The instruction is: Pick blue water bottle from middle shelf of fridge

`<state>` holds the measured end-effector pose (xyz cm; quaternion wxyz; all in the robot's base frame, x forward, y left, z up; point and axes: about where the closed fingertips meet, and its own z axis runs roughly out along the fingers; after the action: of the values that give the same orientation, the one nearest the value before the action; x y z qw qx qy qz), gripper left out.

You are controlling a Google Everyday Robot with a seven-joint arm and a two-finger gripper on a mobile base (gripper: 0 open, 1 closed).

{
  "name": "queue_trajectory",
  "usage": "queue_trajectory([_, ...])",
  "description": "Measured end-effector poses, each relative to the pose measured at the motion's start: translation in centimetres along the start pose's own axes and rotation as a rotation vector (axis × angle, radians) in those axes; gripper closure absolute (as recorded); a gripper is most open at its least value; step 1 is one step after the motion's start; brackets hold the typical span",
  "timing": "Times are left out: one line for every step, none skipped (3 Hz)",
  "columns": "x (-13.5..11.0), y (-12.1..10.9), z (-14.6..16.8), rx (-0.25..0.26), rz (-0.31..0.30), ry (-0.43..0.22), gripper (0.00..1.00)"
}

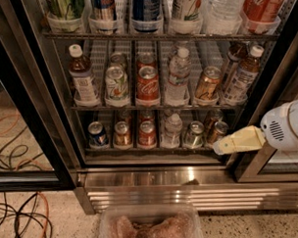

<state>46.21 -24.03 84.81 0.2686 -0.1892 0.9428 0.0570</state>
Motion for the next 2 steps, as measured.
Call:
queue_trajectory([-1.1,0.3,1.6,0.034,0.027,-0.057,0.00])
queue_trajectory([-4.4,-0.8,3.0,0.115,0.093,-0.178,0.16])
